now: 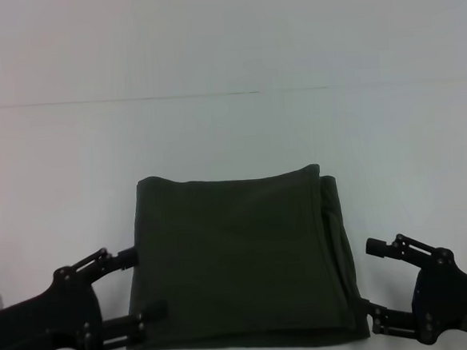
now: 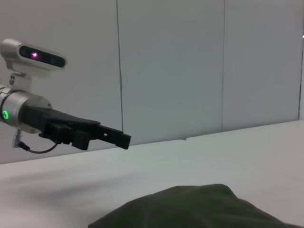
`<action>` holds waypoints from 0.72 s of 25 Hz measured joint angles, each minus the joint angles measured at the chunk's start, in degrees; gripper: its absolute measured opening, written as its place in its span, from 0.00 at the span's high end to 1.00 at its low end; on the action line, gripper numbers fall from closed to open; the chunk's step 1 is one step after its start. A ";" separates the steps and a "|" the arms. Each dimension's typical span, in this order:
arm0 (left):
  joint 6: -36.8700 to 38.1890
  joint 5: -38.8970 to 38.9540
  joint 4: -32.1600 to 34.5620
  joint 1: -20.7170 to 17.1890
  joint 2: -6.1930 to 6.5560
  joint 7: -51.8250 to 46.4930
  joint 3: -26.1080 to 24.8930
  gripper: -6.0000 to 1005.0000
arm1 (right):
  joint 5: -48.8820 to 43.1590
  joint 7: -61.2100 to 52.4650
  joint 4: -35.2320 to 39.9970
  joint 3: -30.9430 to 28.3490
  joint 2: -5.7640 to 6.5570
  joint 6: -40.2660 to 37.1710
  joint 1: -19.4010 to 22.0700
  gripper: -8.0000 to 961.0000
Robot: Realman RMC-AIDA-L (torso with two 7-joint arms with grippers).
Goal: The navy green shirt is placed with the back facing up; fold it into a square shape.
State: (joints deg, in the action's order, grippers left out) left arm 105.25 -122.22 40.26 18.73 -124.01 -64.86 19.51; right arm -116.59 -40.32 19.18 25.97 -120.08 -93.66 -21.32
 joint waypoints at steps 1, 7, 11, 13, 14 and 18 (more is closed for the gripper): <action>-0.09 -0.68 0.56 -0.79 0.00 0.25 -0.15 0.07 | -0.01 0.12 0.00 0.00 -0.02 0.32 0.42 0.08; -1.34 -2.39 0.81 -2.69 -0.23 3.18 -1.22 0.07 | 0.11 2.25 -0.67 -0.58 -0.04 1.85 2.41 0.08; -3.14 -2.44 0.25 -2.60 -0.25 3.44 -1.21 0.07 | 0.24 2.43 -0.80 -0.65 0.00 3.11 2.54 0.08; -3.45 -2.45 0.03 -2.47 -0.26 3.47 -1.21 0.07 | 0.26 2.44 -0.81 -0.70 -0.03 3.51 2.56 0.08; -3.51 -2.45 -0.05 -2.43 -0.26 3.48 -1.15 0.07 | 0.29 2.44 -0.82 -0.72 -0.05 3.54 2.55 0.08; -3.49 -2.49 -0.27 -2.41 -0.27 3.51 -0.82 0.07 | 0.40 2.45 -0.82 -0.79 -0.06 3.58 2.35 0.08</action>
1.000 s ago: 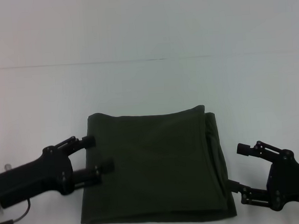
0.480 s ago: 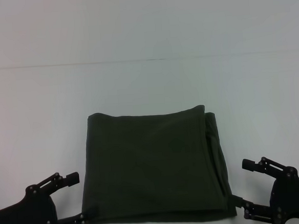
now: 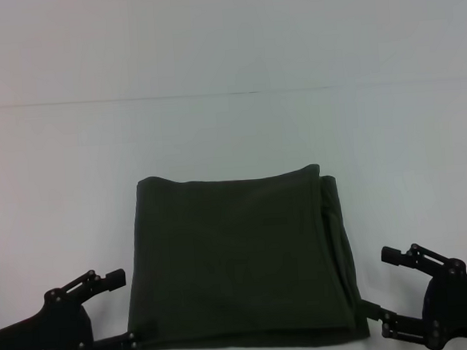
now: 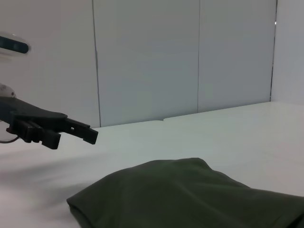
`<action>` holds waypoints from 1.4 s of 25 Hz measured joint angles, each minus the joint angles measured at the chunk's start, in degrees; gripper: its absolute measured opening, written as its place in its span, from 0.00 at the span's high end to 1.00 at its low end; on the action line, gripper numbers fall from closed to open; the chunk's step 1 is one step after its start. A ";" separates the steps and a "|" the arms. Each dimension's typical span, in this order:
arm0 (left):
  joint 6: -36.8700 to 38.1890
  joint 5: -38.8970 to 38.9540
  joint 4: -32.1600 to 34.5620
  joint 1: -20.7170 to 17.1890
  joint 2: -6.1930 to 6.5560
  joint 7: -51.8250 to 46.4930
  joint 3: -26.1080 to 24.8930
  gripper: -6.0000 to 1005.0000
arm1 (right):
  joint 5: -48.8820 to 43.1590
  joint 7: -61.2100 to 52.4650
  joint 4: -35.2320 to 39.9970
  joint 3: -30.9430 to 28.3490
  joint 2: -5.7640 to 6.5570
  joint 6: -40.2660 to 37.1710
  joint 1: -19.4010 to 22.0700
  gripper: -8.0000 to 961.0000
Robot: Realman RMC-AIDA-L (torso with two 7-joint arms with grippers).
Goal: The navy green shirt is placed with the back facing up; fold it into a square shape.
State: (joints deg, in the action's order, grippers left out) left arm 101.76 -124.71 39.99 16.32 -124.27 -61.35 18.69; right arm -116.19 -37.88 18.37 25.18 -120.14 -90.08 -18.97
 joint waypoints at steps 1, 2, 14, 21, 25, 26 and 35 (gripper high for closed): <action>0.03 -0.01 -0.03 0.00 0.00 0.00 0.00 0.07 | 0.00 0.00 0.00 -0.01 0.00 0.01 -0.07 0.08; 0.08 -0.01 -0.04 0.03 0.00 0.01 -0.02 0.07 | 0.01 0.00 0.00 0.00 0.00 0.01 -0.13 0.08; 0.40 -0.01 -0.09 0.04 0.00 0.06 -0.05 0.07 | 0.00 0.00 0.00 0.04 0.09 -0.70 -0.15 0.08; 0.34 -0.01 -0.09 0.02 0.00 0.09 0.03 0.07 | 0.00 0.00 0.00 0.05 0.09 -0.76 -0.11 0.08; 0.36 -0.01 -0.09 0.02 0.00 0.09 0.04 0.07 | 0.00 0.00 0.00 0.05 0.09 -0.87 -0.10 0.08; 0.38 -0.01 -0.09 0.02 0.00 0.09 0.04 0.07 | 0.00 -0.02 0.00 0.04 0.09 -0.88 -0.10 0.08; 0.54 -0.01 -0.09 0.02 0.00 0.06 0.11 0.07 | 0.00 -0.25 0.00 0.09 0.09 -0.89 0.01 0.08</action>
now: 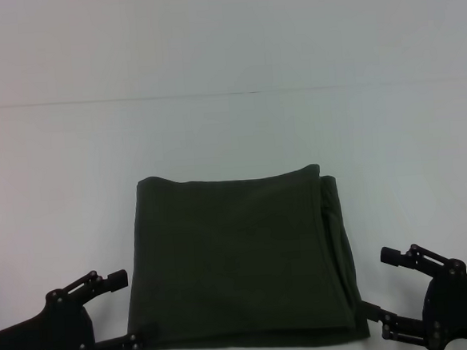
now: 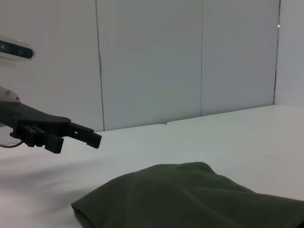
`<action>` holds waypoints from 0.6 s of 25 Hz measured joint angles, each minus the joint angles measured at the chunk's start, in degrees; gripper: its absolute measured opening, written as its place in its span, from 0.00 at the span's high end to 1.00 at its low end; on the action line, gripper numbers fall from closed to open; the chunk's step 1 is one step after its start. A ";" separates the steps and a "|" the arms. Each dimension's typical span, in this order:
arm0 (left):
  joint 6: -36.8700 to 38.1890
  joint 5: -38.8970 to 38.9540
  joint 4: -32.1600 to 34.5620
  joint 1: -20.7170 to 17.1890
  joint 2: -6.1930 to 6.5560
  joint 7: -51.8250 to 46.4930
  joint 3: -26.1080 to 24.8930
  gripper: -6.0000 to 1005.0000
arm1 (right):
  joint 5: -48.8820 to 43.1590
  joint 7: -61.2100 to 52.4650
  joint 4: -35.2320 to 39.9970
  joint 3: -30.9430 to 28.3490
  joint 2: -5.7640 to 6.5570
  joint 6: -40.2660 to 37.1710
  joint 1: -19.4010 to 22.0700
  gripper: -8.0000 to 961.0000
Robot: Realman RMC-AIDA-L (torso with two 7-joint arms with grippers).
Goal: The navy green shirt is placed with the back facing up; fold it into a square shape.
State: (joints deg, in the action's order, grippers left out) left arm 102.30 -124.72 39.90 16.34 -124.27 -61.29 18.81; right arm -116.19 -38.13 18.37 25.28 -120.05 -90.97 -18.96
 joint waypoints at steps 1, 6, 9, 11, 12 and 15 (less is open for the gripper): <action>0.00 0.00 0.00 0.00 0.00 0.00 0.00 0.07 | 0.00 -0.04 0.00 0.01 0.00 0.00 0.00 0.08; 0.01 0.00 0.00 0.00 0.00 -0.07 0.00 0.07 | 0.00 -0.08 0.00 -0.04 0.00 -0.04 -0.11 0.08; 0.01 0.00 0.00 0.00 0.00 -0.09 0.00 0.07 | 0.00 -0.09 0.00 -0.06 0.00 -0.06 -0.11 0.08; 0.01 0.00 0.00 0.00 0.00 -0.11 0.01 0.07 | 0.00 -0.10 0.00 -0.06 0.00 -0.09 -0.11 0.08; 0.01 0.00 0.00 0.00 0.00 -0.13 0.01 0.07 | 0.00 -0.10 0.00 -0.06 0.00 -0.11 -0.11 0.08; 0.01 0.00 0.00 0.00 0.00 -0.16 0.01 0.07 | 0.00 -0.10 0.00 -0.06 0.00 -0.14 -0.11 0.08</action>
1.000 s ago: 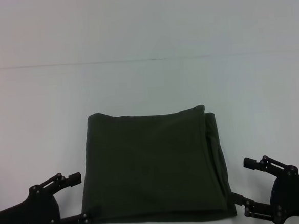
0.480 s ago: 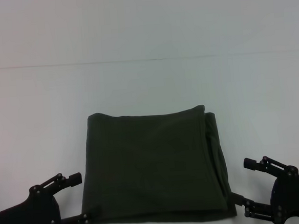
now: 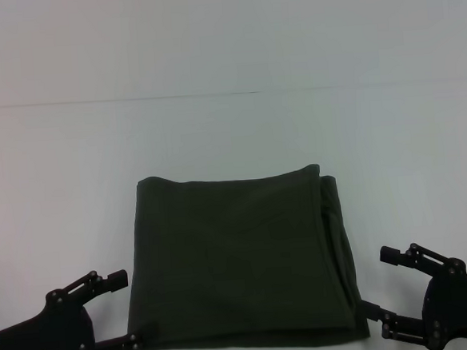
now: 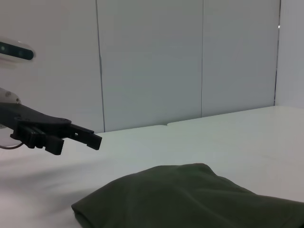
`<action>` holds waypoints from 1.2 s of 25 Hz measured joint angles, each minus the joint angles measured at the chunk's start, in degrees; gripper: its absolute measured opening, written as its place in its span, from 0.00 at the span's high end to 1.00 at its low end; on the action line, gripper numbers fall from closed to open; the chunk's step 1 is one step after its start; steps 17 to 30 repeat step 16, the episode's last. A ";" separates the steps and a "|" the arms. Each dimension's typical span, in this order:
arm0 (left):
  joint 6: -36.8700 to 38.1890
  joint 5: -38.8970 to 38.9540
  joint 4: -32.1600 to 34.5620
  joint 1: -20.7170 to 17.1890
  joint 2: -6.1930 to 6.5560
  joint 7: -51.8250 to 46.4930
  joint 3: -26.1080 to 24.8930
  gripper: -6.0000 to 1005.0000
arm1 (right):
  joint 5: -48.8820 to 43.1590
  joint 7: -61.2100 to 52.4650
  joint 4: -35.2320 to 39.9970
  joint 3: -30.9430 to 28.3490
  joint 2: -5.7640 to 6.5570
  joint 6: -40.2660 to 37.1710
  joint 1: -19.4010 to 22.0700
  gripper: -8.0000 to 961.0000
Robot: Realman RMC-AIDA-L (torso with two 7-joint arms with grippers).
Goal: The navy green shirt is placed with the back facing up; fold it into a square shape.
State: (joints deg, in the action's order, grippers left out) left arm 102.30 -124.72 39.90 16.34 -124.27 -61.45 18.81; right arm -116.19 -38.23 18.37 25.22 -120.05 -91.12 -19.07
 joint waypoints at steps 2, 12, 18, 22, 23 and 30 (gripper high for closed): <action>0.00 0.00 0.00 0.00 0.00 0.00 0.00 0.07 | 0.00 -0.02 0.00 0.00 0.00 -0.02 0.00 0.08; 0.00 0.00 0.00 0.05 0.00 -0.07 -0.05 0.07 | 0.00 -0.09 0.00 0.01 0.00 -0.67 -0.05 0.08; 0.00 0.00 0.00 0.09 0.00 -0.07 0.00 0.07 | 0.00 -0.11 0.00 0.01 0.00 -0.69 -0.11 0.08; 0.00 0.00 0.00 0.09 0.00 -0.07 0.00 0.07 | 0.00 -0.11 0.00 0.01 0.00 -0.69 -0.11 0.08; 0.00 0.00 0.00 0.09 0.00 -0.07 0.00 0.07 | 0.00 -0.11 0.00 0.01 0.00 -0.69 -0.11 0.08; 0.00 0.00 0.00 0.09 0.00 -0.07 0.00 0.07 | 0.00 -0.11 0.00 0.01 0.00 -0.69 -0.11 0.08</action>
